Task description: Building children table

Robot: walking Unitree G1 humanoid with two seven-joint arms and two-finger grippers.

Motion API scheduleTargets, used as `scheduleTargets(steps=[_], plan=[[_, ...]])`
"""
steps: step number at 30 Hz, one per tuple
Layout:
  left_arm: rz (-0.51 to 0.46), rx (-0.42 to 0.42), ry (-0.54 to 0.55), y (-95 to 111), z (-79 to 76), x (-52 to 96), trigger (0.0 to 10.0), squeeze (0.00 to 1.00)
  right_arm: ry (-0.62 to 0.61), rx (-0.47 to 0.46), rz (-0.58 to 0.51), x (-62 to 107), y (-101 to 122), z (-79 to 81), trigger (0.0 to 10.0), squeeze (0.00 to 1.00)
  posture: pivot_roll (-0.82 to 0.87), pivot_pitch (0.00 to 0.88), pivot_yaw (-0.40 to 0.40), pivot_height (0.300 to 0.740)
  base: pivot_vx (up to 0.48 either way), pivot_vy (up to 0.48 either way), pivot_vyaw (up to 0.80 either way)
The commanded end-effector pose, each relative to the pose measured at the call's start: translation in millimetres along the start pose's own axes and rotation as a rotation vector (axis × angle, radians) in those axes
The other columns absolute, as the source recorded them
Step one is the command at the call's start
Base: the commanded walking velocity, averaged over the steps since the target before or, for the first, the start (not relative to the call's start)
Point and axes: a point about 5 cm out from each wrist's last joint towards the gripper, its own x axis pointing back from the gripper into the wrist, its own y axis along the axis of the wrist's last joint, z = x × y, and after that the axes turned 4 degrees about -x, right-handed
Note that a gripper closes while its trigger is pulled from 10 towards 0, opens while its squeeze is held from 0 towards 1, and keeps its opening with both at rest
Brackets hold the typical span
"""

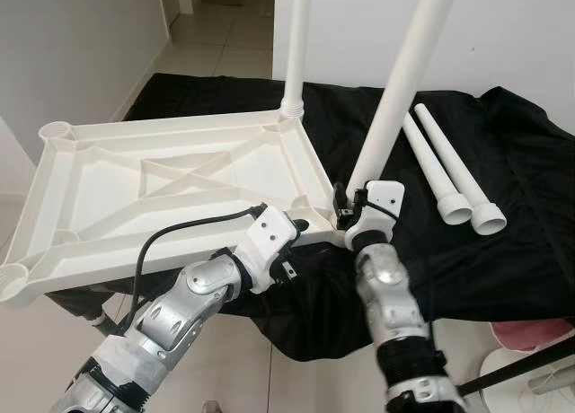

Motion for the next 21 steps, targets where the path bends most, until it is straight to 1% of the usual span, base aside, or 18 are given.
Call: scheduleTargets(steps=[1,2,3,5,6,11,13,15,17,18,19,20,21], plan=[[-0.002,-0.017,-0.071,1,-1.7,-0.3,10.0,0.00,-0.045,-0.043,0.013,3.1,-2,-11.3,10.0,0.00,-0.03,0.024,-0.005,0.740,0.000,0.000,0.00],[-0.002,-0.024,-0.069,1,-1.9,-0.7,10.0,0.00,-0.039,-0.038,0.009,3.8,-1,-12.3,10.0,0.00,-0.03,0.024,-0.005,0.740,0.000,0.000,0.00],[-0.003,-0.026,-0.065,1,-1.9,-0.9,10.0,0.00,-0.034,-0.043,0.012,6.5,0,-10.7,10.0,0.19,-0.03,0.027,-0.005,0.740,0.000,0.000,0.00],[-0.005,-0.028,-0.063,1,-1.8,-1.0,10.0,0.00,-0.031,-0.045,0.016,8.4,0,-8.9,10.0,0.19,-0.03,0.027,-0.005,0.740,0.000,0.000,0.00],[-0.008,-0.023,-0.058,1,-1.7,-1.0,10.0,0.00,-0.017,-0.052,0.003,10.4,4,-6.6,10.0,1.00,-0.03,0.030,-0.003,0.740,0.000,0.000,0.00],[-0.013,-0.017,-0.051,1,-2.0,-0.5,10.0,0.00,-0.003,-0.055,-0.019,12.9,10,-6.0,10.0,1.00,-0.02,0.036,-0.004,0.740,0.000,0.000,0.00],[-0.009,-0.015,-0.047,0,-1.7,1.1,10.0,0.00,0.041,-0.063,-0.026,12.6,13,-11.2,10.0,1.00,-0.02,0.039,-0.002,0.740,0.000,0.000,0.00],[-0.009,-0.015,-0.047,0,-1.7,1.1,10.0,0.00,0.041,-0.063,-0.026,12.6,13,-11.2,10.0,1.00,-0.02,0.039,-0.002,0.740,0.000,0.000,0.00],[-0.005,-0.014,-0.048,1,-1.5,2.2,10.0,0.00,0.085,-0.072,-0.011,11.7,14,-14.9,10.0,1.00,-0.02,0.049,-0.003,0.740,0.000,0.000,0.00],[-0.004,-0.014,-0.043,1,-0.4,2.5,10.0,0.00,0.141,-0.074,0.001,10.9,14,-18.3,10.0,0.99,-0.02,0.051,-0.007,0.740,0.000,0.000,0.00],[-0.004,-0.014,-0.043,1,-0.4,2.5,10.0,0.00,0.141,-0.074,0.001,10.9,14,-18.3,10.0,0.99,-0.02,0.051,-0.007,0.740,0.000,0.000,0.00],[-0.001,-0.007,-0.043,1,0.0,2.6,10.0,0.00,0.210,-0.088,0.020,10.2,13,-19.7,10.0,0.15,-0.02,0.051,-0.007,0.740,0.000,0.000,0.00],[-0.001,-0.002,-0.046,1,0.3,2.7,10.0,0.00,0.263,-0.089,0.029,9.1,14,-21.4,10.0,0.00,-0.02,0.061,-0.004,0.740,0.000,0.000,0.00]])
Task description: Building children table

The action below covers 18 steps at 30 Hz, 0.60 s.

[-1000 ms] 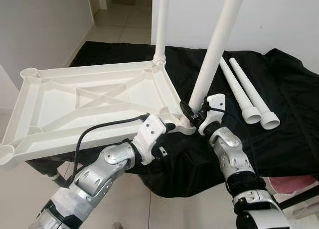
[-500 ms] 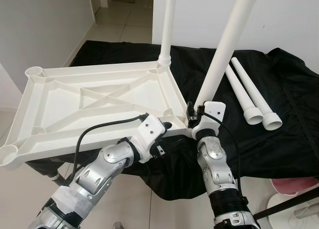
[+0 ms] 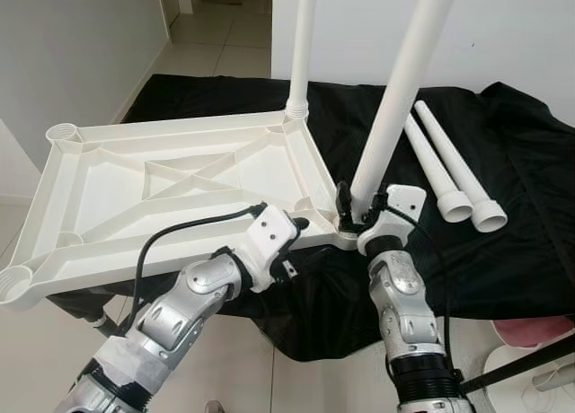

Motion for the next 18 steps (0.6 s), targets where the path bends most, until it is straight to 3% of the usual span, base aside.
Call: scheduleTargets(steps=[1,9,18], plan=[[0.005,0.003,-0.069,0,-2.3,2.2,10.0,0.00,0.048,-0.031,0.019,-0.1,-1,-1.1,10.0,0.00,-0.02,0.061,-0.004,0.740,0.000,0.000,0.00],[0.036,0.032,-0.072,-1,-0.9,-0.6,10.0,0.00,0.229,0.066,0.091,-16.7,-3,-13.2,10.0,0.00,-0.02,0.060,0.007,0.740,0.000,0.000,0.00],[0.040,0.027,-0.078,2,3.4,0.6,10.0,0.00,0.403,0.083,0.179,-29.5,-8,-15.1,10.0,0.00,0.00,0.058,0.002,0.740,0.000,0.000,0.00]])
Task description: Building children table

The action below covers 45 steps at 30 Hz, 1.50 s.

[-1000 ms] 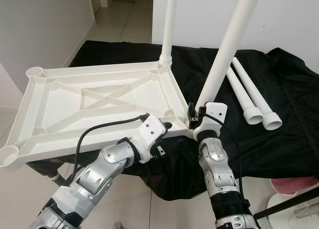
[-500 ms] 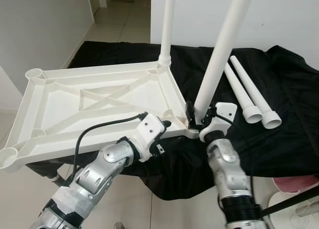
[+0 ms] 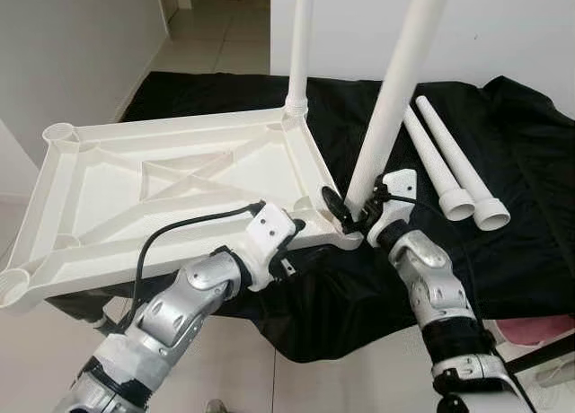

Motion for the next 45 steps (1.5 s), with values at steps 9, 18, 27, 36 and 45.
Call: scheduleTargets(steps=[9,18,27,36,45], plan=[[0.000,-0.006,-0.079,2,-3.3,2.1,10.0,0.00,0.079,0.023,0.050,-1.4,-7,-3.5,10.0,0.00,0.02,0.054,-0.013,0.740,0.000,0.000,0.00],[-0.025,-0.030,-0.054,0,-5.7,-1.9,10.0,0.00,0.100,0.011,0.045,-0.1,-10,-6.2,10.0,0.00,0.01,0.043,-0.036,0.740,0.000,0.000,0.00],[-0.026,-0.021,-0.070,-3,-10.9,-5.7,10.0,0.00,0.104,0.015,0.061,4.9,-18,-7.1,0.0,0.00,0.00,0.000,-0.047,0.740,0.000,0.000,0.00],[-0.026,-0.032,-0.106,-4,-13.6,-7.6,10.0,0.00,0.068,0.019,0.068,10.1,-21,-12.8,10.0,0.00,-0.01,0.000,-0.041,0.740,0.000,0.000,0.00],[0.024,-0.030,-0.074,-10,-9.0,-6.2,10.0,0.00,-0.004,0.022,0.048,10.9,-20,-15.3,10.0,0.00,-0.01,0.013,-0.035,0.740,0.000,0.000,0.00]])
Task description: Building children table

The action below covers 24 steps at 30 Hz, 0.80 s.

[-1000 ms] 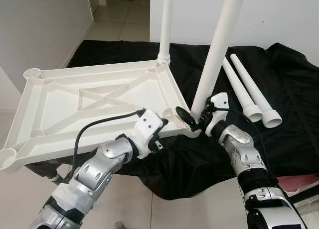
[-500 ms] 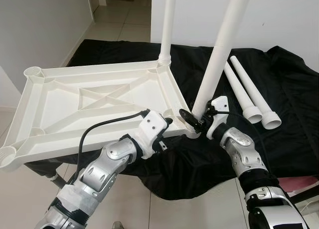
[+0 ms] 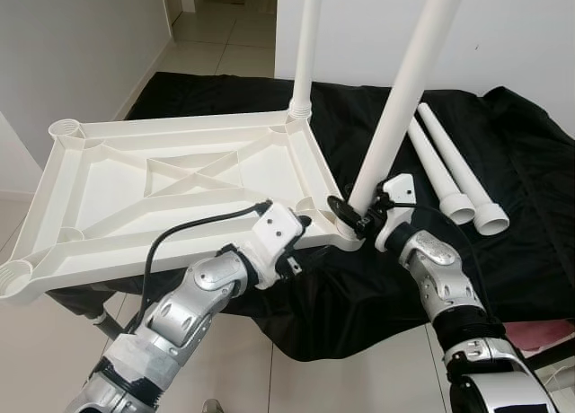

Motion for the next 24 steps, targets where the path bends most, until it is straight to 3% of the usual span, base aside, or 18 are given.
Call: scheduleTargets(steps=[1,6,12,17,20,24], plan=[[0.026,0.001,-0.075,-4,-3.5,0.8,10.0,0.00,-0.086,-0.016,0.017,5.0,-7,-2.5,10.0,0.00,-0.01,0.019,-0.036,0.740,0.000,0.000,0.00],[0.030,0.004,-0.054,-5,-1.8,0.5,10.0,0.00,-0.161,-0.045,-0.010,4.4,-5,0.4,10.0,0.00,0.00,0.027,-0.038,0.740,0.000,0.000,0.00],[0.013,0.066,-0.030,-3,-0.5,0.2,10.0,0.00,-0.328,-0.076,-0.017,6.6,-6,3.7,10.0,0.00,0.00,0.032,-0.037,0.740,0.000,0.000,0.00],[-0.004,0.074,0.021,-1,7.7,2.1,10.0,0.00,-0.479,-0.079,-0.045,8.0,-7,18.6,10.0,0.00,-0.01,0.034,-0.037,0.740,0.000,0.000,0.00],[-0.003,0.080,0.036,-1,9.6,2.4,10.0,0.00,-0.510,-0.087,-0.057,7.6,-6,21.7,10.0,0.00,-0.01,0.034,-0.037,0.740,0.000,0.000,0.00],[0.002,0.085,0.090,-2,15.6,2.8,10.0,0.00,-0.697,-0.115,-0.071,3.3,-4,36.1,10.0,0.00,-0.01,0.033,-0.038,0.740,0.000,0.000,0.00]])
